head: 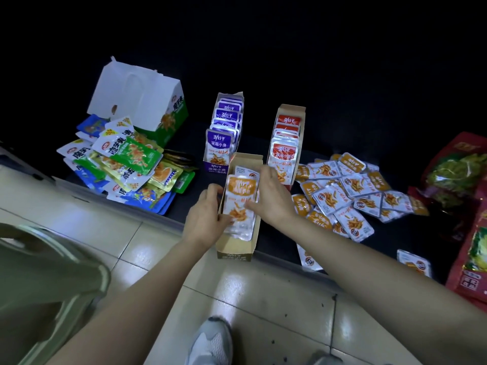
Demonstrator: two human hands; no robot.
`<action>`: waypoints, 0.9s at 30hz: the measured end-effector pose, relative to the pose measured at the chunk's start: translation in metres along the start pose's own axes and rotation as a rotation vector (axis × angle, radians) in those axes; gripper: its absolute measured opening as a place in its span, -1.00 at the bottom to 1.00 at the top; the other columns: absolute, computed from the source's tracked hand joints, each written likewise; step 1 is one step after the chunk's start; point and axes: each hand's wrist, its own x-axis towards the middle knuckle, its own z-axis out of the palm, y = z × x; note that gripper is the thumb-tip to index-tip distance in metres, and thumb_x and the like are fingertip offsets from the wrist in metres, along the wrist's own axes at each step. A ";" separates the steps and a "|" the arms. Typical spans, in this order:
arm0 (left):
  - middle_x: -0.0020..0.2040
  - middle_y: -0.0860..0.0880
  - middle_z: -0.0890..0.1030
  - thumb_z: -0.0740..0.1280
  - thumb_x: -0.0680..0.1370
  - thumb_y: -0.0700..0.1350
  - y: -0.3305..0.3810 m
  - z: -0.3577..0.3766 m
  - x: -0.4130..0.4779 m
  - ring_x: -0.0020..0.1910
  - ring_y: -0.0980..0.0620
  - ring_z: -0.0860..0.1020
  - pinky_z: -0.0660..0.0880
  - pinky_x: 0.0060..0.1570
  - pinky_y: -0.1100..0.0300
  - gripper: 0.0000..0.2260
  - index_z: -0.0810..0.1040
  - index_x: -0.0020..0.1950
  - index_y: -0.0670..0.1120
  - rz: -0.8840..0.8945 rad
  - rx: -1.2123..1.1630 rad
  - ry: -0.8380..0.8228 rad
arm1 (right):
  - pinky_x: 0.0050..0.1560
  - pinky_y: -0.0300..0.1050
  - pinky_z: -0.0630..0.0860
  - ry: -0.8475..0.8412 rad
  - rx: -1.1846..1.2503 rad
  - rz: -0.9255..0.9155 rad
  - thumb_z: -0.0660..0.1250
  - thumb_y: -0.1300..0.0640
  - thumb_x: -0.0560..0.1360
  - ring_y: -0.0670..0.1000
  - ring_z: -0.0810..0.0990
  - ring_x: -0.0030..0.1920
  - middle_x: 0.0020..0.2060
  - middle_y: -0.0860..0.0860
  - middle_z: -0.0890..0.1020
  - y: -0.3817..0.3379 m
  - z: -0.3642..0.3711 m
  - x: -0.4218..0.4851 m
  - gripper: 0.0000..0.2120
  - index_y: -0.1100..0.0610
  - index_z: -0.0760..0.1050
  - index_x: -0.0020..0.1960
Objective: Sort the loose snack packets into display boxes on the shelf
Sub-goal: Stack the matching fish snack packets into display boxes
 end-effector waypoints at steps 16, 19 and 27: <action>0.22 -0.07 0.47 0.36 0.51 -0.16 -0.002 0.003 0.004 0.01 -0.08 0.56 0.38 -0.14 0.13 -0.58 0.32 0.32 -0.09 -0.042 -0.020 -0.010 | 0.14 0.01 0.51 -0.147 0.207 -0.046 0.49 0.15 0.42 0.09 0.48 0.24 0.36 0.10 0.34 0.005 -0.011 -0.004 -0.19 0.04 0.08 0.50; 0.14 -0.04 0.58 0.34 0.54 -0.12 -0.005 0.005 0.008 0.00 -0.03 0.58 0.44 -0.13 0.10 -0.61 0.33 0.33 -0.02 -0.042 -0.051 0.001 | 0.21 -0.15 0.43 -0.221 0.334 -0.033 0.42 0.30 0.45 0.01 0.44 0.30 0.33 0.06 0.42 0.006 -0.014 -0.010 -0.18 0.03 0.02 0.54; 0.07 -0.04 0.66 0.27 0.60 0.10 0.014 -0.013 0.011 -0.08 0.05 0.68 0.57 -0.15 0.18 -0.72 0.43 0.27 0.06 -0.312 -0.729 -0.189 | 0.18 -0.03 0.53 -0.238 0.523 0.171 0.36 0.26 0.50 0.08 0.48 0.28 0.34 0.06 0.45 0.005 -0.039 -0.002 -0.26 0.00 0.07 0.56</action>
